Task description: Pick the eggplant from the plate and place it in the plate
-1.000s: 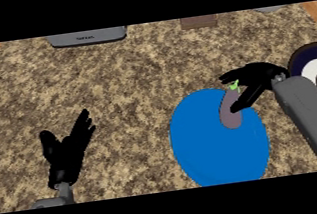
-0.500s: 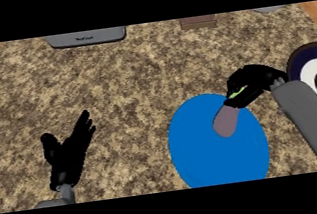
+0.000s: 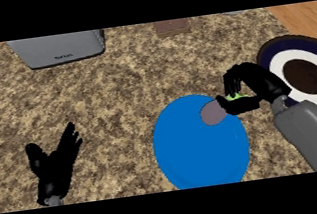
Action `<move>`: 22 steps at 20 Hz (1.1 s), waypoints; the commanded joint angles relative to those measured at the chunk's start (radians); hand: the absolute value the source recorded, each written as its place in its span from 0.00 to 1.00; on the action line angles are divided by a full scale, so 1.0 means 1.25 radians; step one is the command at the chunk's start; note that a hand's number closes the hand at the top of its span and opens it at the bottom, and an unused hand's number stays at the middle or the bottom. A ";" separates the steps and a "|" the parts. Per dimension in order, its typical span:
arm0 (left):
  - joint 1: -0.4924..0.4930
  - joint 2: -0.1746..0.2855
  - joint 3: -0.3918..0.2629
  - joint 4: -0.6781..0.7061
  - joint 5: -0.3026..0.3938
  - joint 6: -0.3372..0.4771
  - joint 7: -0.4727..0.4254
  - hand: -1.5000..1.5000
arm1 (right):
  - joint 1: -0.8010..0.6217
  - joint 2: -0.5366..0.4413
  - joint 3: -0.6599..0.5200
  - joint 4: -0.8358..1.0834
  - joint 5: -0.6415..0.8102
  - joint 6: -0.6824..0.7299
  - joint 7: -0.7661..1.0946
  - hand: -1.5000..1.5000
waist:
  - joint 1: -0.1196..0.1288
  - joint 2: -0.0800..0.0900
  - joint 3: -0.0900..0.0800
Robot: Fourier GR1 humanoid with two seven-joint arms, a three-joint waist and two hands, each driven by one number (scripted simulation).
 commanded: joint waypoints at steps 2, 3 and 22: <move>0.035 0.000 0.015 0.004 0.007 0.006 -0.010 0.50 | 0.100 0.003 -0.025 -0.226 0.047 -0.206 -0.090 1.00 | -0.046 -0.005 0.001; 0.041 -0.001 0.017 -0.012 0.005 0.016 -0.007 0.50 | 0.129 -0.011 -0.052 -0.266 0.049 -0.241 -0.092 1.00 | -0.043 -0.001 0.002; -0.001 0.009 -0.035 -0.056 0.000 -0.049 0.024 0.50 | 0.713 0.103 -0.456 -0.517 -0.367 -0.407 -0.444 1.00 | 0.094 0.049 0.002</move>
